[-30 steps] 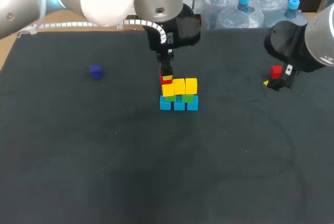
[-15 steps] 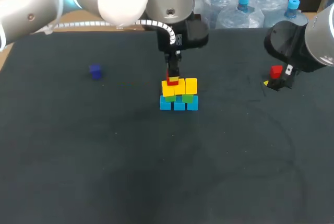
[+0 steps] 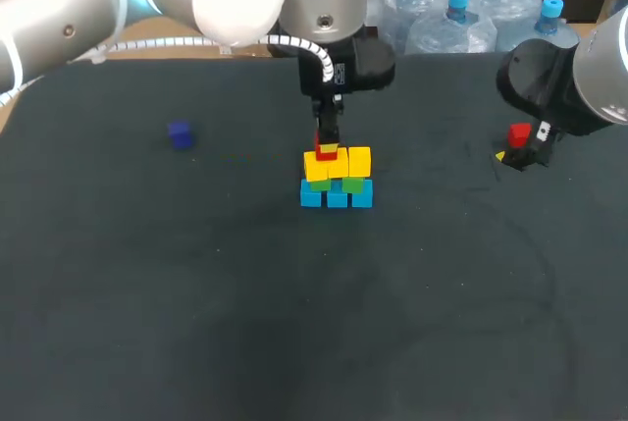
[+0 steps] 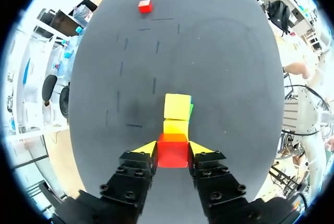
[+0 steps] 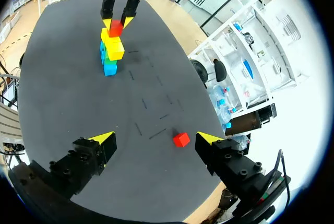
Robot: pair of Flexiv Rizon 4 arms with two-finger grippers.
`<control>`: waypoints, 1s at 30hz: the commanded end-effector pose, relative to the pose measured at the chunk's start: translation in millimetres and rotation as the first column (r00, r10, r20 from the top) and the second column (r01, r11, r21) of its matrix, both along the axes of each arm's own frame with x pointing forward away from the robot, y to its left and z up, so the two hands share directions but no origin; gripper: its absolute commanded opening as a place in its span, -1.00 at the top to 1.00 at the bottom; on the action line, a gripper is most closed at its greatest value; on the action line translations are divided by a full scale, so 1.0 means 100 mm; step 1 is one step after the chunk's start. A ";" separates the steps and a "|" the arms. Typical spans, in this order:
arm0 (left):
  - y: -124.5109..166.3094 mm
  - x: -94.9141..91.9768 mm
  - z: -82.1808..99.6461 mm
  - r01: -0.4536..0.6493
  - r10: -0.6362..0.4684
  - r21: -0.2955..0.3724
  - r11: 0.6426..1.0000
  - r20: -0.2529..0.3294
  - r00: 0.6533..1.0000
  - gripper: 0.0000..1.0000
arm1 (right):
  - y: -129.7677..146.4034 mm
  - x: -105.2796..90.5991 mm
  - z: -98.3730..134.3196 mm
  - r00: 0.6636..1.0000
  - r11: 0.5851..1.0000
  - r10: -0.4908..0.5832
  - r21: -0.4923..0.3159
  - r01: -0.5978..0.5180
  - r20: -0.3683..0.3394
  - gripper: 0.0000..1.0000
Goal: Place the blue cubes, place green cubes on the blue cubes, place the yellow cubes on the green cubes, then place the red cubes on the yellow cubes, and place purple cube on the red cubes.
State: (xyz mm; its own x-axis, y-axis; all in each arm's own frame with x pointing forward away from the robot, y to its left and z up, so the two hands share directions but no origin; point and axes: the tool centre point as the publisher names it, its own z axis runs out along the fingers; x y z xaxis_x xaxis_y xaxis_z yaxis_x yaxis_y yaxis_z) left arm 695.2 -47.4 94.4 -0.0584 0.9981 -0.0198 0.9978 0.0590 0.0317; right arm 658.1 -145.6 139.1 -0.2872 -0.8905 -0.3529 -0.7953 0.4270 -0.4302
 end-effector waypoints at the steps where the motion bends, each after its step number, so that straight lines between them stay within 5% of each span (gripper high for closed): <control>1: -0.01 0.03 0.00 -0.001 0.001 0.005 1.000 -0.006 1.000 1.00 | 0.00 -0.02 -0.01 1.000 1.000 -0.003 0.001 0.003 0.009 -1.00; 22: 0.01 0.02 -0.03 -0.007 0.007 0.006 1.000 -0.013 1.000 1.00 | 0.00 -0.02 -0.01 1.000 1.000 -0.003 0.001 0.003 0.009 -1.00; 23: 0.01 0.02 -0.03 -0.007 0.007 0.004 1.000 -0.015 1.000 0.93 | 0.00 -0.02 -0.01 1.000 1.000 -0.003 0.001 0.003 0.009 -1.00; 24: 0.00 0.02 -0.03 -0.006 0.006 0.004 1.000 -0.018 1.000 0.60 | 0.00 -0.02 -0.01 1.000 1.000 -0.003 0.001 0.003 0.009 -1.00; 25: 0.00 0.02 -0.03 -0.005 0.005 0.003 1.000 -0.021 1.000 0.07 | 0.00 -0.02 -0.01 1.000 1.000 -0.003 0.001 0.003 0.009 -1.00; 26: 0.00 0.02 -0.03 -0.007 0.007 0.000 1.000 -0.025 1.000 -1.00 | 0.00 -0.02 -0.01 1.000 1.000 -0.003 0.001 0.003 0.009 -1.00; 30: -0.01 0.02 -0.01 -0.011 0.011 -0.012 1.000 -0.031 0.999 -1.00 | 0.00 -0.02 -0.01 1.000 1.000 -0.003 0.001 0.003 0.009 -1.00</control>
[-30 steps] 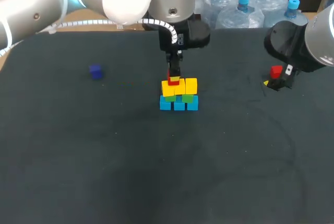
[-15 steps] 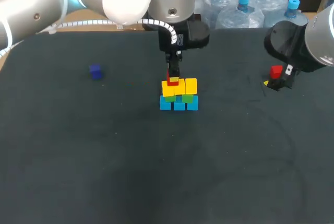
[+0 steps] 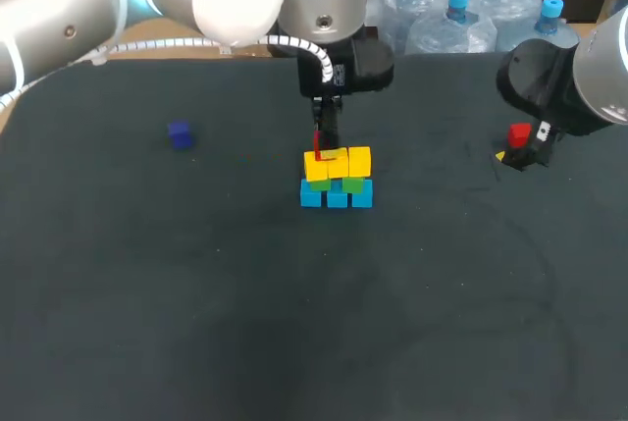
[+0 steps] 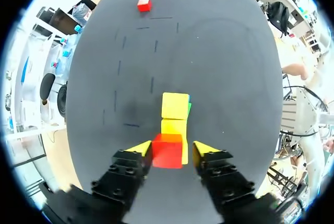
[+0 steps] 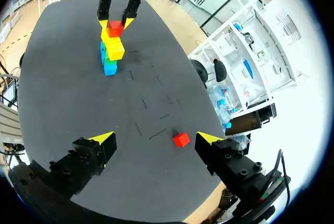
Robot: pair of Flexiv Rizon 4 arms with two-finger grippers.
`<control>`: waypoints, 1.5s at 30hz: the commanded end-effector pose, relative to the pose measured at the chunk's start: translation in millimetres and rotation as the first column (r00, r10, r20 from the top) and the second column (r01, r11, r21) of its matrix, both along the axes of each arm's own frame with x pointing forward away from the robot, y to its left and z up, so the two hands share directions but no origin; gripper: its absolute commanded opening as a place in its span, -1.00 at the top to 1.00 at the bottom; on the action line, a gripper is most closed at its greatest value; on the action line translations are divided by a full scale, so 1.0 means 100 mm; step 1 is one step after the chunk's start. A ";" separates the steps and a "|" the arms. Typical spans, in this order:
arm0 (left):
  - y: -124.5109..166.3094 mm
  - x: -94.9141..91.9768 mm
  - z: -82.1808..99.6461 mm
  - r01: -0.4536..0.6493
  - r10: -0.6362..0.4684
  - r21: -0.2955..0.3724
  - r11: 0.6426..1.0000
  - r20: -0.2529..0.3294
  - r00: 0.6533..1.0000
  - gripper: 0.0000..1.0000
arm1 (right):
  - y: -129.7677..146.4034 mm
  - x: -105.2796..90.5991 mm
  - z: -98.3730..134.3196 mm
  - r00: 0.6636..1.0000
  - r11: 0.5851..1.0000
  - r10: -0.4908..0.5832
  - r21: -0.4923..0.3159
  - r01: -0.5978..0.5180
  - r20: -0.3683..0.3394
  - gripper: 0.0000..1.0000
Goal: Place the blue cubes, place green cubes on the blue cubes, place the yellow cubes on the green cubes, then place the red cubes on the yellow cubes, and place purple cube on the red cubes.
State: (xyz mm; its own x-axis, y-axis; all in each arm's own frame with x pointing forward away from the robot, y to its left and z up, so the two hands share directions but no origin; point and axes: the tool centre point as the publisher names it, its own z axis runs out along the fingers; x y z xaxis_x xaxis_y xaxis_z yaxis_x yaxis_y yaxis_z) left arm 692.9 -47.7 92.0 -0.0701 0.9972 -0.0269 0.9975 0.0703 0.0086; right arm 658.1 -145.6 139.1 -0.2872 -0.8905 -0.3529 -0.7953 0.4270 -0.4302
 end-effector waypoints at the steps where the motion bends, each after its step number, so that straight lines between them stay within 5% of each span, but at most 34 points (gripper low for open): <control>1: -0.01 0.04 0.01 -0.001 0.001 -0.005 1.000 -0.008 1.000 -1.00 | 0.00 -0.02 -0.01 1.000 1.000 -0.003 0.001 0.003 0.009 -1.00; 10: 0.07 0.08 0.20 -0.038 0.039 -0.031 0.999 0.024 0.999 -1.00 | 0.00 -0.02 -0.01 1.000 1.000 -0.003 0.001 0.003 0.009 -1.00; 24: 0.71 -0.12 1.00 -0.181 0.207 -0.141 0.973 0.203 0.957 -1.00 | 0.00 -0.02 -0.01 1.000 1.000 -0.003 0.001 0.003 0.009 -1.00; 31: 1.20 -0.25 1.15 -0.314 0.362 -0.209 0.926 0.262 0.895 -1.00 | 0.00 -0.02 -0.01 1.000 1.000 -0.003 0.001 0.003 0.009 -1.00; 45: 1.79 -0.38 1.29 -0.480 0.625 -0.423 0.768 0.334 0.706 -1.00 | 0.00 -0.02 -0.01 1.000 1.000 -0.003 0.001 0.003 0.009 -1.00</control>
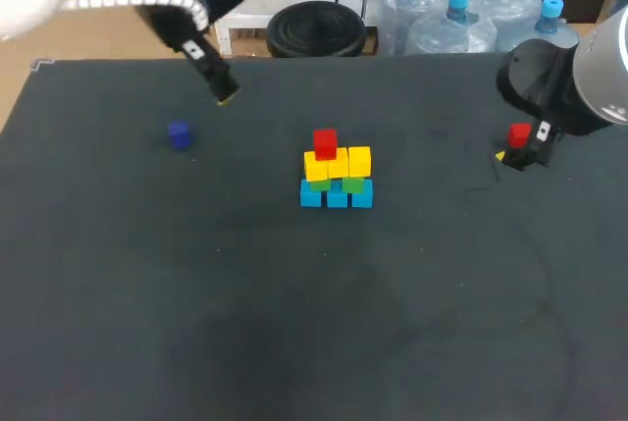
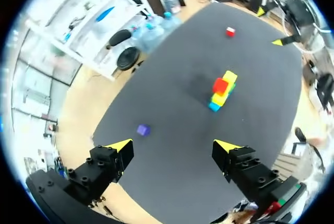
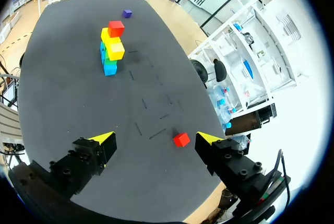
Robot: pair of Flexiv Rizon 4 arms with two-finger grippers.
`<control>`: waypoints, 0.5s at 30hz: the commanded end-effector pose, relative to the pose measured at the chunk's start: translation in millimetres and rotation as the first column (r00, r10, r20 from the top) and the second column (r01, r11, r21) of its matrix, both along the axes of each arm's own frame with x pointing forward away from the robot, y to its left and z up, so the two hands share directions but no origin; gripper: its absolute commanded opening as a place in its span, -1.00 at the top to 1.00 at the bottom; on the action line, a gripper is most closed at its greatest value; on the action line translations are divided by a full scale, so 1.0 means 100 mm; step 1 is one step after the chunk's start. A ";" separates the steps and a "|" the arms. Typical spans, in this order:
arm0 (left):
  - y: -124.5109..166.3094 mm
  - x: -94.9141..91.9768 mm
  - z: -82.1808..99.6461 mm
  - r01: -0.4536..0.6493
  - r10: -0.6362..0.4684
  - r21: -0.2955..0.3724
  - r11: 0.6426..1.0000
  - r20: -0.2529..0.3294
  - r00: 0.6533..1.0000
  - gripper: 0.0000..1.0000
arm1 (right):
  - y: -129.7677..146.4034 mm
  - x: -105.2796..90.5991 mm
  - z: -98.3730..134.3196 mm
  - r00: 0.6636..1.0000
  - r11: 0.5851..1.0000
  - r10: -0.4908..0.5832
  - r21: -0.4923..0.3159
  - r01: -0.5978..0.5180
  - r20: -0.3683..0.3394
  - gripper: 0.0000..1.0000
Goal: Place the blue cubes, place green cubes on the blue cubes, place the yellow cubes on the green cubes, then place the red cubes on the yellow cubes, and place purple cube on the red cubes.
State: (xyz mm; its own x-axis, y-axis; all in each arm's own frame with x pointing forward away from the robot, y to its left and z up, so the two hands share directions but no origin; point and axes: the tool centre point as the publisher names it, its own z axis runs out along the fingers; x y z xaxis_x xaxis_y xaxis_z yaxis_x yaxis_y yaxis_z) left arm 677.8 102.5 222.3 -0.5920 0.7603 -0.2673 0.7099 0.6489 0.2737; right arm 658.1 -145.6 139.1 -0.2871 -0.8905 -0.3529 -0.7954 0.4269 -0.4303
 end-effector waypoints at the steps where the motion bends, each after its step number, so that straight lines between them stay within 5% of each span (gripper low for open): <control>1: 0.34 -0.23 0.00 0.005 0.025 -0.149 0.989 0.196 0.980 -1.00 | 0.00 -0.02 -0.01 1.000 1.000 -0.003 0.001 0.003 0.009 -1.00; 9: 0.51 -0.26 -0.08 -0.050 0.106 -0.243 0.969 0.224 0.969 -1.00 | 0.00 -0.02 -0.01 1.000 1.000 -0.003 0.001 0.003 0.009 -1.00; 15: 0.53 -0.26 -0.24 -0.065 0.121 -0.251 0.966 0.217 0.969 -1.00 | 0.00 -0.02 -0.01 1.000 1.000 -0.003 0.001 0.003 0.009 -1.00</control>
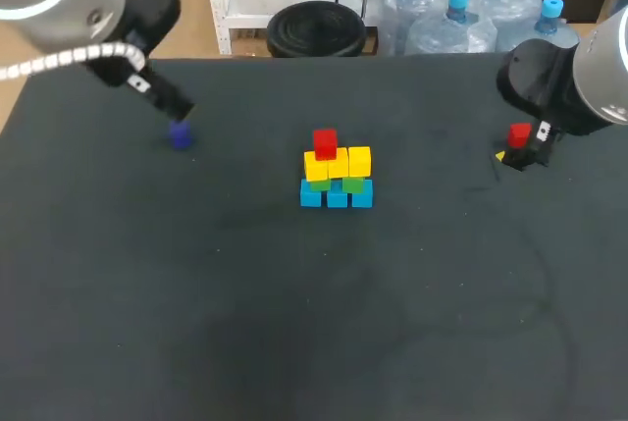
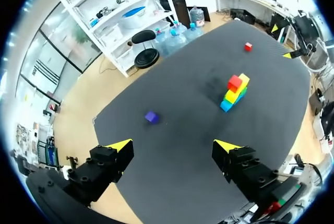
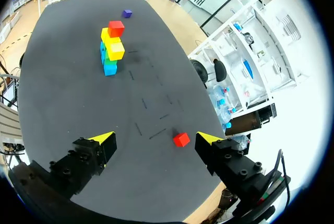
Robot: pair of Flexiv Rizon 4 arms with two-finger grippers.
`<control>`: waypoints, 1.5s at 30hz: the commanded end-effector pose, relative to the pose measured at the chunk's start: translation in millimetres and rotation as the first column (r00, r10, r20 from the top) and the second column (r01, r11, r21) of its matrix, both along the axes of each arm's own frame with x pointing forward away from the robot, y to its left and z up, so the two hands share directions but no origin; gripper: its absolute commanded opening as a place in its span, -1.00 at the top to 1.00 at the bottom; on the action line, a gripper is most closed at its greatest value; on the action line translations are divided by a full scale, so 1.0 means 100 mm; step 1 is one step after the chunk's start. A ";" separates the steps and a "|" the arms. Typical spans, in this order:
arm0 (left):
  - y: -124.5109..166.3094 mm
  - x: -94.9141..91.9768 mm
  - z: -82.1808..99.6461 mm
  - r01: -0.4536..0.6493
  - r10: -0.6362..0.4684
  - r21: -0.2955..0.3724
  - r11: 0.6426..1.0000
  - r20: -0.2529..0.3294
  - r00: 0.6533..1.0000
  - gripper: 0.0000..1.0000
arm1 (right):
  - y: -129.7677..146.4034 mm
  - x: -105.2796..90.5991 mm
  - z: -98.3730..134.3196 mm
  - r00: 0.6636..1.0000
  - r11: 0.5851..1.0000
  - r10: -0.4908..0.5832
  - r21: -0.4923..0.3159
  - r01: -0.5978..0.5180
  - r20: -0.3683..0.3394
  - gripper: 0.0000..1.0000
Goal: Place the blue cubes, place green cubes on the blue cubes, place the yellow cubes on the green cubes, then place the red cubes on the yellow cubes, and place purple cube on the red cubes.
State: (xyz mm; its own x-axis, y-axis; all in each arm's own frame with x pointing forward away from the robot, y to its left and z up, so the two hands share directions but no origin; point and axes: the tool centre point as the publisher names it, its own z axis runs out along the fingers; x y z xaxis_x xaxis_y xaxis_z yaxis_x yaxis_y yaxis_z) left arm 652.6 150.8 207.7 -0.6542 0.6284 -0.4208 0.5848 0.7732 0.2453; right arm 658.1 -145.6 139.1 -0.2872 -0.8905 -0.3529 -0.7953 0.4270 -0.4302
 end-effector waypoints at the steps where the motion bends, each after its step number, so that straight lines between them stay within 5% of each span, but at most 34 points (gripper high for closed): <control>1: 0.05 -0.01 -0.12 0.045 -0.030 -0.097 0.994 0.147 0.989 -1.00 | 0.00 -0.02 -0.01 1.000 1.000 -0.003 0.001 0.003 0.009 -1.00; 14: 0.10 -0.06 -0.32 0.030 -0.017 -0.107 0.994 0.121 0.992 -1.00 | 0.00 -0.02 -0.01 1.000 1.000 -0.003 0.001 0.003 0.009 -1.00; 36: 0.10 -0.08 -0.33 0.032 -0.022 -0.114 0.993 0.094 0.995 -1.00 | 0.00 -0.02 -0.01 1.000 1.000 -0.003 0.001 0.003 0.009 -1.00; 45: 0.10 -0.08 -0.33 0.032 -0.022 -0.114 0.993 0.094 0.995 -1.00 | -0.16 0.21 -0.35 0.985 0.990 0.107 -0.078 -0.118 -0.133 -1.00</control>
